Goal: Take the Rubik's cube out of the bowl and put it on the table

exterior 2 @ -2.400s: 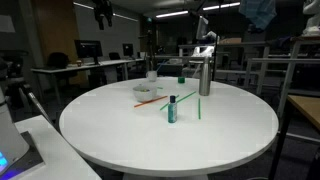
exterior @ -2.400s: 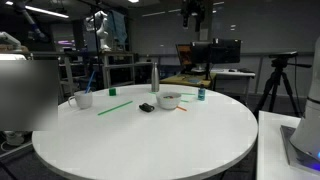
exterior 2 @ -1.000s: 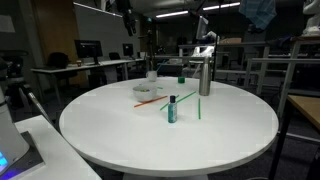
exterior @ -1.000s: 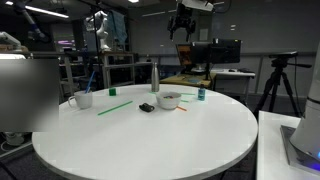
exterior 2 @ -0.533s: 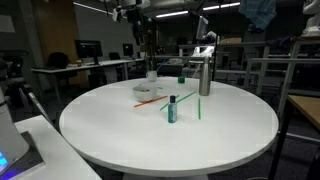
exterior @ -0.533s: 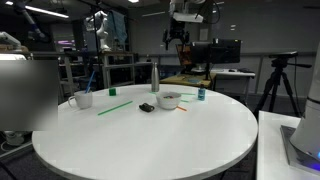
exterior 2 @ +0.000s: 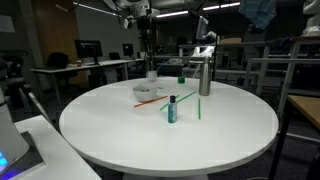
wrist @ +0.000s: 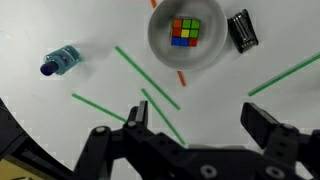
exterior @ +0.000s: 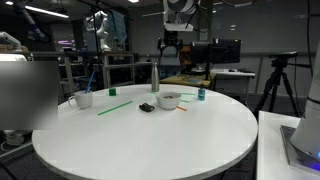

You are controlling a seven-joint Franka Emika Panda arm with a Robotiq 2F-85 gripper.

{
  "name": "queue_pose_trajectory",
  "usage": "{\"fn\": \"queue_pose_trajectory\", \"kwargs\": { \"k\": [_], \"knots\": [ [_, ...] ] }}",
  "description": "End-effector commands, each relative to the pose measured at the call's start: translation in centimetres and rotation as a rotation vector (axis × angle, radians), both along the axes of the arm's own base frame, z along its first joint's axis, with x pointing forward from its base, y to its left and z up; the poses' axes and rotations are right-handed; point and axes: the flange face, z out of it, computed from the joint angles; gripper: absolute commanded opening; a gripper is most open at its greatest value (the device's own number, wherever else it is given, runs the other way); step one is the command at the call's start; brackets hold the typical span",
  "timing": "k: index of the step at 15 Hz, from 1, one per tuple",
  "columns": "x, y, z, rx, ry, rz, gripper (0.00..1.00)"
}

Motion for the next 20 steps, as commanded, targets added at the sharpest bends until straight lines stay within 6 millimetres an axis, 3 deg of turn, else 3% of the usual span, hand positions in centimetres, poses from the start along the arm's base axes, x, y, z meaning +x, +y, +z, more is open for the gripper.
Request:
{"fn": "queue_pose_trajectory", "kwargs": {
  "k": [1, 5, 10, 20],
  "knots": [
    [2.3, 0.2, -1.1, 0.029, 0.014, -0.087, 1.0],
    [2.6, 1.7, -3.6, 0.047, 0.048, -0.112, 1.0],
    [1.5, 3.1, -6.5, 0.07, 0.096, -0.134, 1.0],
    [-0.7, 1.7, -10.6, 0.05, 0.17, -0.132, 1.0]
  ]
}}
